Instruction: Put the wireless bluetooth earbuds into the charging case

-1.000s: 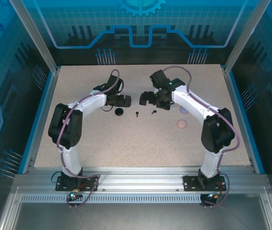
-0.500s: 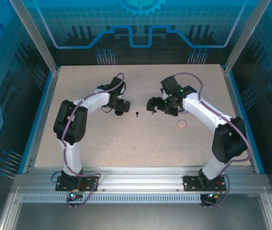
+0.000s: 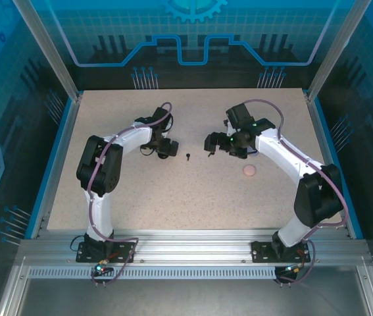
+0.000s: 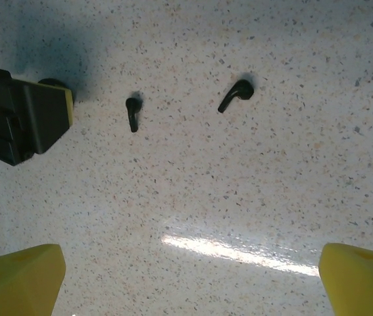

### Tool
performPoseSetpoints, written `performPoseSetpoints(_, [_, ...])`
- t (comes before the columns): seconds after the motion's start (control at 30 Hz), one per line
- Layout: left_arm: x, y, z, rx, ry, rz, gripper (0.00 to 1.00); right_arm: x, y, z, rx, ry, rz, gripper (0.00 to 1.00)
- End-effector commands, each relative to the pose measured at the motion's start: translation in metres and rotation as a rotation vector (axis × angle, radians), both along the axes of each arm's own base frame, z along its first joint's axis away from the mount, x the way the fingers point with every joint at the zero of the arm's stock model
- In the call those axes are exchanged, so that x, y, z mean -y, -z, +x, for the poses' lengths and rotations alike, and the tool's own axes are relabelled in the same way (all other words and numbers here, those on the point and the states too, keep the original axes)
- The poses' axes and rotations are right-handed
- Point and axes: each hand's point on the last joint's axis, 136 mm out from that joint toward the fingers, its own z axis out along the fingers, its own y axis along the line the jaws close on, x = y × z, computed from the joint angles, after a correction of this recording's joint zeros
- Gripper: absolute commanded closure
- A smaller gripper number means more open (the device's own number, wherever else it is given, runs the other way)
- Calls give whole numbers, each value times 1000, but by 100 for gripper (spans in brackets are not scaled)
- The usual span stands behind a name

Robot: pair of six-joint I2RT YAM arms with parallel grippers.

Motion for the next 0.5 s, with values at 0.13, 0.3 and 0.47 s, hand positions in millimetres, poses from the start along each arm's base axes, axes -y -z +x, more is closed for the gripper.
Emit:
performPoseSetpoints(0.13, [-1, 4, 1, -55, 2, -30, 10, 9, -8, -6, 13, 9, 17, 0])
performPoseSetpoints(0.3, [-4, 8, -6, -95, -21, -48, 15, 12, -10, -4, 19, 17, 20, 0])
performPoseSetpoints(0.47, [-5, 12, -12, -122, -33, -48, 15, 13, -12, -3, 25, 19, 25, 0])
